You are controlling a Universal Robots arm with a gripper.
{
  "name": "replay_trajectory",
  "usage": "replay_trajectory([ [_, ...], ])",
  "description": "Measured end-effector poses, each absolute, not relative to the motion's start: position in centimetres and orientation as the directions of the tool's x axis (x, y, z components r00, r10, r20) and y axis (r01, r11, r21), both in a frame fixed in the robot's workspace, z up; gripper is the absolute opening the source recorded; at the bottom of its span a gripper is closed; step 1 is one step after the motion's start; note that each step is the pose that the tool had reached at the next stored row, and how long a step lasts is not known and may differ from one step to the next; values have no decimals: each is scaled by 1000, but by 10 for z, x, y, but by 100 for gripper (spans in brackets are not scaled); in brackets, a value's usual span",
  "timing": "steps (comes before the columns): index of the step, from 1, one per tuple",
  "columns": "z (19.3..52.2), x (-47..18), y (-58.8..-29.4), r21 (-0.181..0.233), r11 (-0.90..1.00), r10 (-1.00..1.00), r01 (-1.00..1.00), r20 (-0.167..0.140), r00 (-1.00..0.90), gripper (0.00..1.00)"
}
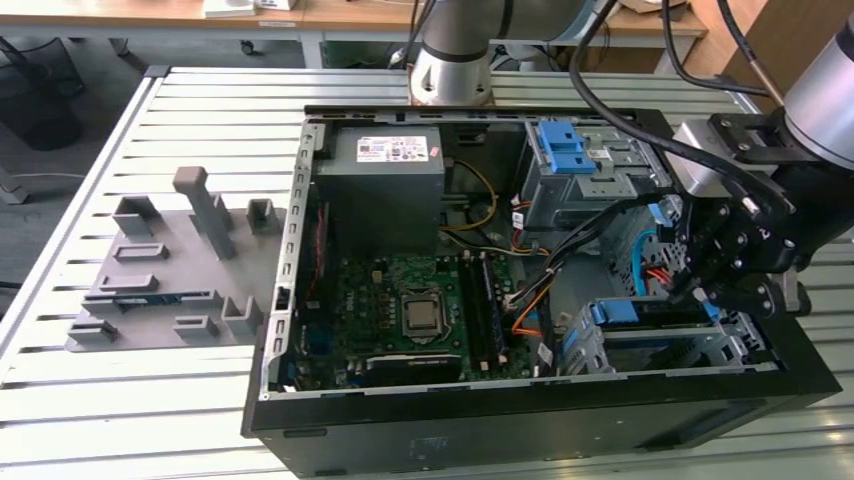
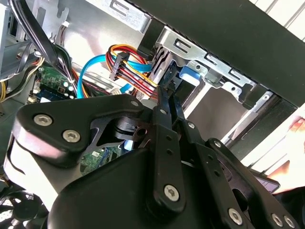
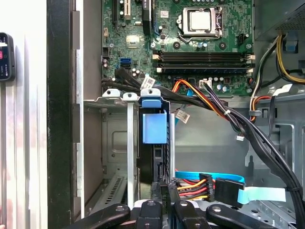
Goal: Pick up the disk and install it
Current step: 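Insert the first disk wire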
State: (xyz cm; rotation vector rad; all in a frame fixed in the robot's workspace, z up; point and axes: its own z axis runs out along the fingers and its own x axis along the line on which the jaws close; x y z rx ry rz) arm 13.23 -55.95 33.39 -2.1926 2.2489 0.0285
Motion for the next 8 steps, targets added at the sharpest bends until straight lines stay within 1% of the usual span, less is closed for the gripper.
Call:
replay_trajectory([
  [8, 333, 132, -560, 13, 25, -1000, -1000, -13, -26, 16],
])
